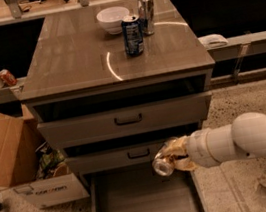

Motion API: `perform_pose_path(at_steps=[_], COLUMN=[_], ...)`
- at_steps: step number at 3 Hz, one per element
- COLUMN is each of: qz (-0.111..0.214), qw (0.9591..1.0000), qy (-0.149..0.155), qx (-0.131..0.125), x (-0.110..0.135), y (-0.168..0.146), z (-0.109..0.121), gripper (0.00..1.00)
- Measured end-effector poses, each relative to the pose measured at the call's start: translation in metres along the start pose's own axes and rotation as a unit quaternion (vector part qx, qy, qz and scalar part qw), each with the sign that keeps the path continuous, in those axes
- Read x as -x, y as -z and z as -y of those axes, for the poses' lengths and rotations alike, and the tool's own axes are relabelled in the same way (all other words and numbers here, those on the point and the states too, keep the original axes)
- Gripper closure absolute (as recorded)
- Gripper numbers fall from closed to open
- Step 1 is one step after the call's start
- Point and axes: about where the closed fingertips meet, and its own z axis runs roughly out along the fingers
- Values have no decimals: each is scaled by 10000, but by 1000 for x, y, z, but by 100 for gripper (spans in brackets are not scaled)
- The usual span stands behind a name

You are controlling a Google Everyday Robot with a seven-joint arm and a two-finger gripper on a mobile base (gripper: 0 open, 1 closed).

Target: Pick orange can from bottom drawer and place on counter

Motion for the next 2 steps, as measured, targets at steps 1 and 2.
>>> perform_pose_path(at_steps=[1,2], qz=[-41,-92], qw=[10000,9998], qy=[35,84], qx=[-83,-155], x=[-3,-4], y=[9,21], z=[-2,4], gripper=[100,100])
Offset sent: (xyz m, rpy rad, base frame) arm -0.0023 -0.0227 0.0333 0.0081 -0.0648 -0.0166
